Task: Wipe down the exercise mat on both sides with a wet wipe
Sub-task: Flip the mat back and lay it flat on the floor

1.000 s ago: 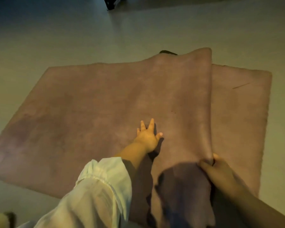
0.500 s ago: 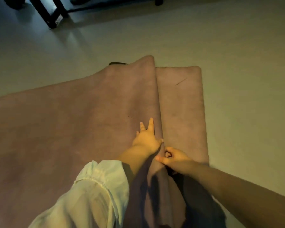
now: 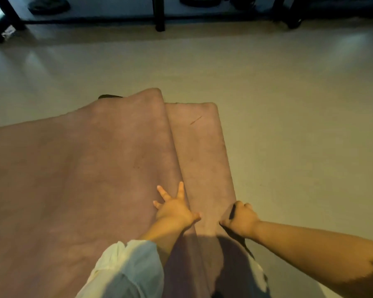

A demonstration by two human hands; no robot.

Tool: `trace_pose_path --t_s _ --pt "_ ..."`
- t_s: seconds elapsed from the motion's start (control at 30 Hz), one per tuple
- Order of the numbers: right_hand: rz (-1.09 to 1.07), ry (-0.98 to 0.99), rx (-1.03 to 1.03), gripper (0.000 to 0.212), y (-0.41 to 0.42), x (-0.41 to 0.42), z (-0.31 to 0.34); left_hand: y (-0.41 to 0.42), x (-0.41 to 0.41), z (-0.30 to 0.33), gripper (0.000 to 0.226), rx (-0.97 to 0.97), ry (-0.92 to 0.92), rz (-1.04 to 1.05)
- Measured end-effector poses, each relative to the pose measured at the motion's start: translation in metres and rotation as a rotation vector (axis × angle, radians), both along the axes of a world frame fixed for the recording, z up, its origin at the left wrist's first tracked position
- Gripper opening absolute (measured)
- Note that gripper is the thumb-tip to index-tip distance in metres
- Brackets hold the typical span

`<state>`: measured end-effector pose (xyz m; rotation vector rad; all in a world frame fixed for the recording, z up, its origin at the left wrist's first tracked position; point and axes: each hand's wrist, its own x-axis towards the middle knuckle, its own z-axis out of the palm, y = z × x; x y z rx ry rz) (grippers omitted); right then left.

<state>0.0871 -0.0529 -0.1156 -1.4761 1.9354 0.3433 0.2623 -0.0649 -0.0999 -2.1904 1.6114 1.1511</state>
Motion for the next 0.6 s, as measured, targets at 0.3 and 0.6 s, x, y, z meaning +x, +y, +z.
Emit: trace_pose_path --t_s 0.3,0.6 --pt "-0.334 -0.34 -0.113 0.04 0.002 0.0 -0.024 0.013 0.005 0.005 0.099 -0.107 0.106 0.129" --pt "-0.294 -0.227 -0.464 0.022 -0.057 -0.072 0.014 0.014 -0.009 0.013 0.091 -0.079 -0.04 0.127"
